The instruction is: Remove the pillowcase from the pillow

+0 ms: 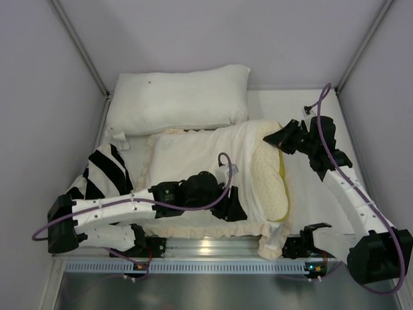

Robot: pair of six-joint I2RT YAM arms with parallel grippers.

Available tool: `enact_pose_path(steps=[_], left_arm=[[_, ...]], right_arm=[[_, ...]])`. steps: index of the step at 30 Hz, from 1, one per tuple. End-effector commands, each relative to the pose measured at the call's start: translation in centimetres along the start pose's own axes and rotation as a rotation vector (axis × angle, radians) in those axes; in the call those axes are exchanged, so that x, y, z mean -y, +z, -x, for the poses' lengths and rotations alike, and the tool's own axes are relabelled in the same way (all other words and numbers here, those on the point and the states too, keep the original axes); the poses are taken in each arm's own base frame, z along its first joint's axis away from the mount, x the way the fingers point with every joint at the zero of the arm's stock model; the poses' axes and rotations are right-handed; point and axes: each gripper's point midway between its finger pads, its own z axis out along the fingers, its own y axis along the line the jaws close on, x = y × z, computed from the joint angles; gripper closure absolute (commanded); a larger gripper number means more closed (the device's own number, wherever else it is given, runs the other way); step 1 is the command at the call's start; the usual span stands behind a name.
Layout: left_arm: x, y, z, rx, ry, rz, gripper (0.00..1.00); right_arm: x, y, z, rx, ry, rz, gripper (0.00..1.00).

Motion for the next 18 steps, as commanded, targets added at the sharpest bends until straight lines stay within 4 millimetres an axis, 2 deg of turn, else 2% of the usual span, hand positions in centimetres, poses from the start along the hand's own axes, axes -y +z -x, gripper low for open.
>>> enact_pose_path(steps=[1,2,3,4,7,8,10,16,18], left_arm=[[3.7,-0.4,1.9,0.110,-0.021,-0.088,0.49],[4.7,-0.2,1.0,0.091,-0.009,-0.110,0.41],[5.2,0.6,0.8,0.086,-0.007,-0.127,0.13],[5.7,1.0,0.1,0.069,-0.009,-0.143,0.01],[5.3,3.4,-1.1,0.028,-0.023,-0.127,0.01],[5.6,3.9,-1.0,0.038,-0.042,-0.134,0.01],[4.6,5.5,-1.7,0.022,-0.063,-0.092,0.01],[3.7,8.0,-1.7,0.078,-0.081,0.001,0.01],[2.6,9.0,-1.6,0.101,-0.091,0.051,0.01]], right_arm=[[-2.3,-2.0,3.9,0.188,-0.013,0.052,1.00],[-2.3,-2.0,3.9,0.189,-0.011,0.055,1.00],[-2.4,-2.2,3.7,0.186,-0.011,0.061,1.00],[-2.5,-2.2,3.6,0.183,-0.010,0.065,1.00],[-2.8,-2.6,3.4,0.182,-0.004,0.081,1.00],[-3.0,-2.8,3.4,0.184,-0.005,0.086,1.00],[-3.4,-3.3,3.3,0.193,0.000,0.099,1.00],[-3.9,-4.1,3.1,0.206,0.005,0.120,1.00],[-3.9,-4.1,2.9,0.200,0.011,0.124,1.00]])
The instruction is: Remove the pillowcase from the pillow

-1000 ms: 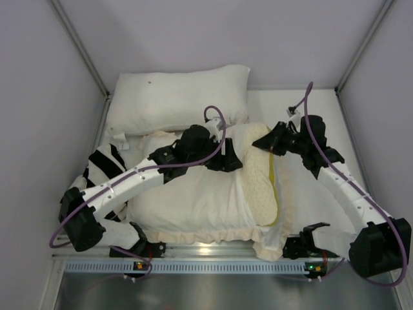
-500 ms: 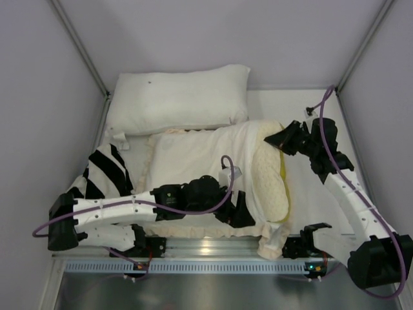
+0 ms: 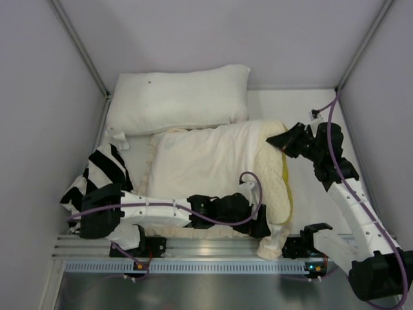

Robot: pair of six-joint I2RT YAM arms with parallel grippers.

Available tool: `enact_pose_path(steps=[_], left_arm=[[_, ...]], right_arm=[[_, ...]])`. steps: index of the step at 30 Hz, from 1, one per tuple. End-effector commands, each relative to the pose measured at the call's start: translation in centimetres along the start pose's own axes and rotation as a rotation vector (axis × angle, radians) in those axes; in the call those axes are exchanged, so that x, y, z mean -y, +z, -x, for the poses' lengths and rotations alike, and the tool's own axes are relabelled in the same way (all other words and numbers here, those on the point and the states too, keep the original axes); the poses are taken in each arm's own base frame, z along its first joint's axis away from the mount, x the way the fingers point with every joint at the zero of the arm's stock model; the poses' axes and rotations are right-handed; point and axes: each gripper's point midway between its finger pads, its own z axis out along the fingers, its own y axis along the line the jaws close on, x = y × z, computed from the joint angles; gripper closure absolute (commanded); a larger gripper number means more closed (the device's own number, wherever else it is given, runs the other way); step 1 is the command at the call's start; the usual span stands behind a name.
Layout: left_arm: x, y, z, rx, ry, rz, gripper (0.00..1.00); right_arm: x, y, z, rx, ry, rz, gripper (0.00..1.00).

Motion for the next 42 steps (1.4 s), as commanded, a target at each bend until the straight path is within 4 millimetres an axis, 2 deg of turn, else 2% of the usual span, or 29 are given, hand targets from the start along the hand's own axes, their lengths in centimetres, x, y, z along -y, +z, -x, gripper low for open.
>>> enact_pose_path(steps=[1,3,5,8,9,11,12,13,15,18,23,25,29,32,35,36,37,38,39,40,41,42], left_arm=[[2.0,1.0,3.4,0.150,-0.037,-0.019,0.01],[1.3,1.8,3.5,0.164,-0.054,0.015,0.01],[1.6,2.3,3.7,0.167,-0.057,0.016,0.04],[1.2,3.4,3.6,0.168,-0.042,0.040,0.24],[0.9,3.9,3.7,0.176,-0.039,0.056,0.51],[0.5,4.2,3.8,0.187,-0.041,0.075,0.86],[-0.1,4.3,3.6,0.187,-0.039,0.091,0.96],[-0.5,4.3,3.8,0.199,-0.041,0.110,1.00],[-1.9,4.0,3.5,0.204,-0.038,0.152,1.00],[-4.2,2.3,3.5,0.238,-0.048,0.233,1.00],[-9.1,-1.5,2.8,0.302,-0.077,0.367,1.00],[-11.1,-2.5,2.0,0.301,-0.088,0.416,1.00],[-13.0,-4.6,1.3,0.323,-0.120,0.445,1.00],[-13.8,-5.3,0.9,0.329,-0.135,0.447,1.00],[-12.7,-5.9,1.2,0.319,-0.101,0.403,1.00],[-11.1,-5.9,1.5,0.294,-0.038,0.347,1.00],[-10.0,-5.8,1.7,0.277,-0.003,0.314,0.91],[-8.9,-5.9,2.0,0.262,0.038,0.288,0.74],[-6.7,-6.1,3.0,0.259,0.106,0.242,0.53],[-5.6,-6.2,3.1,0.243,0.131,0.211,0.26],[-4.6,-6.5,3.7,0.248,0.155,0.185,0.17],[-2.8,-7.0,4.8,0.268,0.204,0.150,0.13]], right_arm=[[-2.7,-1.1,2.8,0.121,-0.010,0.090,1.00],[-2.7,-1.2,2.7,0.122,-0.002,0.091,1.00],[-2.7,-1.3,2.7,0.125,0.005,0.093,1.00],[-2.8,-1.4,2.6,0.129,0.016,0.100,1.00],[-2.8,-1.5,2.6,0.134,0.020,0.100,1.00],[-2.9,-1.5,2.7,0.137,0.019,0.101,1.00],[-3.0,-1.7,2.8,0.142,0.014,0.103,1.00],[-3.0,-1.7,2.8,0.144,0.014,0.102,1.00],[-3.3,-1.9,3.2,0.153,0.005,0.100,1.00],[-3.6,-2.1,3.5,0.164,0.000,0.104,1.00],[-4.0,-2.3,3.8,0.172,0.000,0.109,1.00],[-4.3,-2.4,4.0,0.178,0.001,0.113,1.00],[-5.6,-3.3,4.9,0.208,-0.016,0.131,1.00],[-5.7,-3.7,5.4,0.226,-0.029,0.122,1.00],[-5.1,-3.8,5.0,0.220,-0.058,0.102,1.00],[-4.8,-3.7,4.7,0.206,-0.066,0.099,1.00],[-4.6,-3.6,4.3,0.192,-0.070,0.099,1.00],[-3.9,-3.2,3.3,0.152,-0.089,0.100,1.00],[-3.6,-3.1,2.8,0.133,-0.103,0.100,1.00],[-3.2,-2.9,2.3,0.111,-0.117,0.098,1.00],[-2.5,-2.7,1.5,0.075,-0.147,0.092,1.00],[-1.8,-2.6,0.8,0.047,-0.152,0.074,1.00]])
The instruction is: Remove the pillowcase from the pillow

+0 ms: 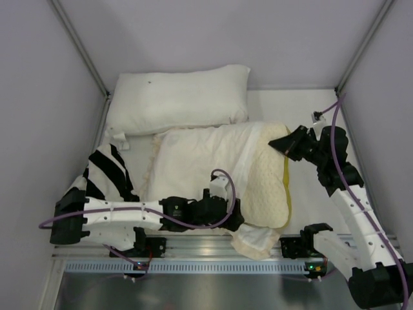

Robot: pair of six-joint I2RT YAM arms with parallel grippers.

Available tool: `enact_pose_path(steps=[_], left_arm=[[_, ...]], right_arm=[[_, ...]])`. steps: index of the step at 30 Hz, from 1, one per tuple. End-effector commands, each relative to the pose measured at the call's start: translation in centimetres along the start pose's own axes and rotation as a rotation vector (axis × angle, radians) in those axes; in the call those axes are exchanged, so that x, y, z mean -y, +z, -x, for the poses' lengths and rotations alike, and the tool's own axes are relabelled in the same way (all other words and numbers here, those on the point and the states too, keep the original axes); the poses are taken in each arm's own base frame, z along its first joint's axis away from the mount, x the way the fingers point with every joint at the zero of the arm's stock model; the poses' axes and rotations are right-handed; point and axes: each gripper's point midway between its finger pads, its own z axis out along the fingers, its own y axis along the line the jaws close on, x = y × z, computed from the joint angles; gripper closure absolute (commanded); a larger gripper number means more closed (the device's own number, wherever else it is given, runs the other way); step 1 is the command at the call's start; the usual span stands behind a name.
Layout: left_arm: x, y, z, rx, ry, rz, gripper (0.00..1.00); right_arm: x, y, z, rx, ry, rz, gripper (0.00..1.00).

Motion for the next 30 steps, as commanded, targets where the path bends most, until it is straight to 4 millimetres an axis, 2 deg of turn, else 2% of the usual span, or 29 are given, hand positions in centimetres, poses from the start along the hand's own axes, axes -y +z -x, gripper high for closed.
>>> enact_pose_path(steps=[1,3,4,6,7,8,10,11,14,17,18,21,24,27,30], left_arm=[[5.3,-2.5,4.9,0.092,0.144,-0.151,0.08],[5.7,-3.3,7.0,0.143,0.203,-0.117,0.02],[5.8,-4.2,9.4,0.196,0.219,-0.055,0.01],[5.3,-4.7,12.3,0.235,0.277,0.028,0.01],[5.7,-5.0,14.1,0.227,0.295,0.073,0.01],[4.3,-4.8,16.2,0.236,0.280,0.136,0.01],[4.0,-4.4,19.1,0.216,0.294,0.193,0.01],[3.0,-4.0,20.8,0.214,0.303,0.216,0.01],[2.7,-2.8,23.9,0.218,0.307,0.216,0.01],[2.4,-2.1,26.2,0.232,0.308,0.230,0.01],[2.3,-0.9,25.9,0.204,0.311,0.223,0.03],[2.3,0.4,26.2,0.179,0.304,0.209,0.06],[2.9,1.0,25.8,0.159,0.300,0.176,0.09],[2.9,1.2,25.5,0.154,0.280,0.172,0.11],[3.2,0.4,25.2,0.161,0.254,0.141,0.12]], right_arm=[[-0.7,-0.8,0.1,-0.002,-0.127,0.066,1.00],[-0.3,-1.0,-0.9,-0.028,-0.142,0.077,1.00],[-0.1,-1.2,-1.3,-0.041,-0.150,0.078,1.00],[0.2,-1.6,-2.2,-0.061,-0.185,0.082,1.00],[0.5,-2.0,-2.5,-0.074,-0.196,0.065,1.00],[0.3,-2.4,-2.6,-0.072,-0.205,0.071,1.00],[-0.3,-3.3,-3.1,-0.089,-0.218,0.088,1.00],[-0.5,-3.5,-3.3,-0.096,-0.220,0.098,1.00],[-1.2,-4.6,-4.1,-0.118,-0.225,0.128,1.00],[-1.4,-5.2,-4.8,-0.136,-0.224,0.145,1.00],[-1.4,-5.3,-4.9,-0.139,-0.224,0.149,1.00],[-1.7,-5.6,-5.1,-0.142,-0.228,0.165,1.00],[-1.9,-5.6,-5.0,-0.144,-0.233,0.167,1.00],[-1.9,-5.5,-4.9,-0.147,-0.235,0.166,1.00],[-1.5,-5.2,-5.1,-0.157,-0.230,0.157,1.00]])
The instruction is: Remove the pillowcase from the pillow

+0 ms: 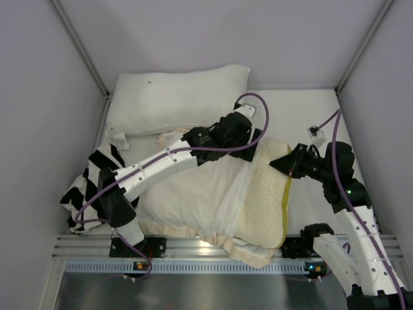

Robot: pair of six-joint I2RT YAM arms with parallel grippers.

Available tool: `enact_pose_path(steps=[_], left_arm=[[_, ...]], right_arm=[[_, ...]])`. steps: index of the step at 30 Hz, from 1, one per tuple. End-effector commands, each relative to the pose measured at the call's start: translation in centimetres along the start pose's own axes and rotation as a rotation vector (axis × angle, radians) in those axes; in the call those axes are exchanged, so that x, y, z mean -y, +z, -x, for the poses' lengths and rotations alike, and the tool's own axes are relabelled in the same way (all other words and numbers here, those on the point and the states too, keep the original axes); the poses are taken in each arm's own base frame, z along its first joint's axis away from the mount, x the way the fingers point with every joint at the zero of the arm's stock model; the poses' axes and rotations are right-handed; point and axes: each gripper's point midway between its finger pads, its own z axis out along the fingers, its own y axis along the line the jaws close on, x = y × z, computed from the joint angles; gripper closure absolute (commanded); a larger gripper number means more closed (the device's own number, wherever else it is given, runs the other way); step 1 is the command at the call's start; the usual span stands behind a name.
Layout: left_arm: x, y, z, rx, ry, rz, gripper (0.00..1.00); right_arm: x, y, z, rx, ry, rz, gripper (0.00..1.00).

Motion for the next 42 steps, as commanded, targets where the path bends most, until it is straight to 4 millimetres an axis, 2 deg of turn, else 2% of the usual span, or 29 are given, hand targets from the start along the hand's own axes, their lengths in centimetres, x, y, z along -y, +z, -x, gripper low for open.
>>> enact_pose_path(steps=[1,5,14,20,23,24,26,28,30,33,34,37,38,42], left_arm=[[1.0,-2.5,1.6,0.054,-0.044,-0.079,0.13],[1.3,-3.1,1.5,0.080,-0.065,-0.128,0.13],[4.9,-2.6,1.7,0.067,-0.074,-0.299,0.12],[5.0,-1.1,1.5,0.060,-0.078,-0.288,0.14],[3.4,0.9,1.4,0.048,-0.094,-0.226,0.38],[2.1,2.0,1.4,0.042,-0.121,-0.185,0.61],[0.7,2.9,1.6,0.036,-0.159,-0.157,0.83],[-1.5,3.7,2.2,0.044,-0.209,-0.111,1.00],[-3.9,4.1,2.7,0.069,-0.244,-0.039,1.00],[-8.1,4.3,2.3,0.082,-0.285,0.071,1.00],[-9.4,4.7,0.6,0.050,-0.294,0.104,1.00],[-12.6,3.7,-1.4,0.037,-0.338,0.163,1.00],[-13.9,3.1,-3.4,0.023,-0.343,0.197,1.00],[-14.5,1.1,-7.2,0.007,-0.358,0.176,1.00]], right_arm=[[-2.0,-0.6,0.5,-0.007,-0.038,0.079,1.00],[-1.9,-0.6,0.4,-0.009,-0.039,0.080,1.00],[-2.7,-1.2,0.7,0.007,-0.046,0.096,1.00],[-3.3,-1.7,0.7,0.008,-0.045,0.104,1.00],[-3.9,-2.3,0.9,0.015,-0.053,0.112,1.00],[-4.0,-2.4,0.9,0.017,-0.055,0.113,1.00],[-4.2,-2.6,1.0,0.021,-0.056,0.116,1.00],[-4.4,-2.9,0.8,0.023,-0.059,0.117,1.00],[-4.4,-3.1,0.6,0.021,-0.059,0.116,1.00],[-4.4,-3.2,0.7,0.027,-0.060,0.112,1.00],[-4.3,-3.2,0.8,0.029,-0.058,0.109,1.00],[-4.2,-3.3,1.5,0.061,-0.064,0.085,1.00],[-4.1,-3.3,2.0,0.079,-0.067,0.066,1.00],[-3.2,-2.7,3.3,0.104,-0.073,0.008,1.00]])
